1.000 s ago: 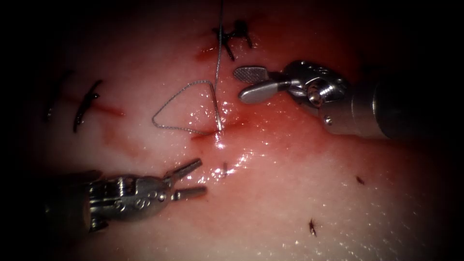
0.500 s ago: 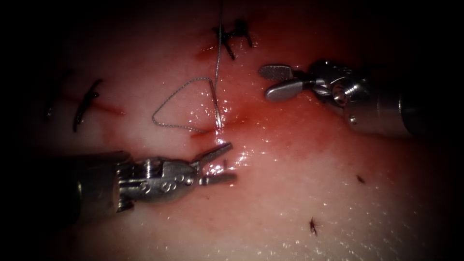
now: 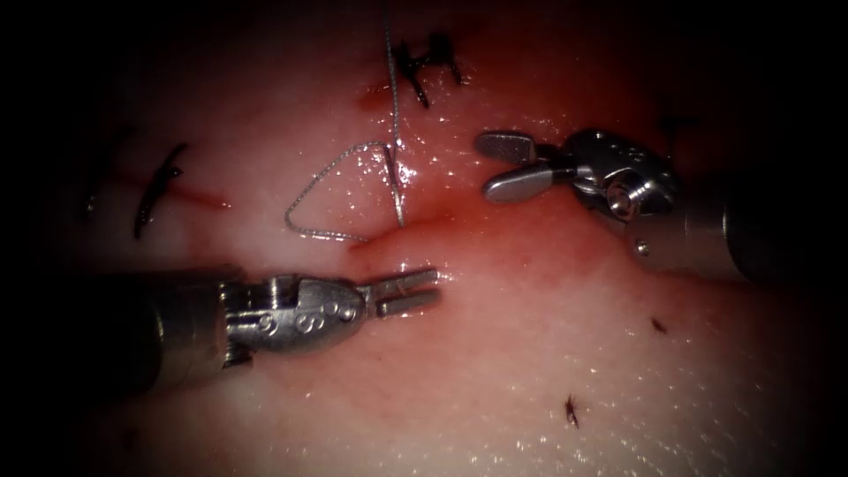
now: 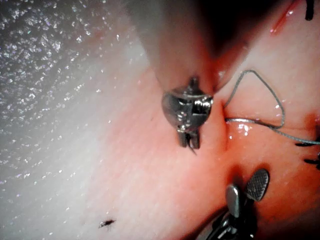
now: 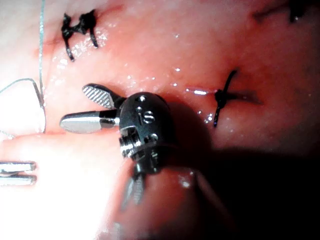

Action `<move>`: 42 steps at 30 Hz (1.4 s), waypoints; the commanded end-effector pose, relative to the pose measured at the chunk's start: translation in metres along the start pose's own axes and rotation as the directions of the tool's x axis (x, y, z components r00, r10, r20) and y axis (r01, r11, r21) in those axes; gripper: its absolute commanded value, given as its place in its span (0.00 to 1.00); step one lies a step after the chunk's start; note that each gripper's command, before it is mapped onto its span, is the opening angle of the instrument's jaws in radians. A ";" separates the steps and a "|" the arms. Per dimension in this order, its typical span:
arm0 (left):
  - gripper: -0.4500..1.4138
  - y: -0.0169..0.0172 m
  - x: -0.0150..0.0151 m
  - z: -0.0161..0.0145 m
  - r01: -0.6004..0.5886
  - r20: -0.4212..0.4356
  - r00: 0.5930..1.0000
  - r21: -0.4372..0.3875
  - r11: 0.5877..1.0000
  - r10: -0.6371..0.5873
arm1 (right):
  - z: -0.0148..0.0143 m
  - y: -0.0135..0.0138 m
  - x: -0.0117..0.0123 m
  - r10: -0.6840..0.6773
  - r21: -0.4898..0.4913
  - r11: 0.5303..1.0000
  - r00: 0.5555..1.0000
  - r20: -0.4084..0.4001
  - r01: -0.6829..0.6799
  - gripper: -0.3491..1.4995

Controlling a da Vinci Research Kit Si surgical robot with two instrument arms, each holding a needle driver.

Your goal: Wound Closure

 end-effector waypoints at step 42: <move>0.00 0.0024 0.0069 -0.0032 0.800 0.165 0.386 -0.549 0.240 -0.908 | 0.0005 -0.0016 -0.0040 -0.222 0.095 0.972 0.972 0.073 0.215 0.18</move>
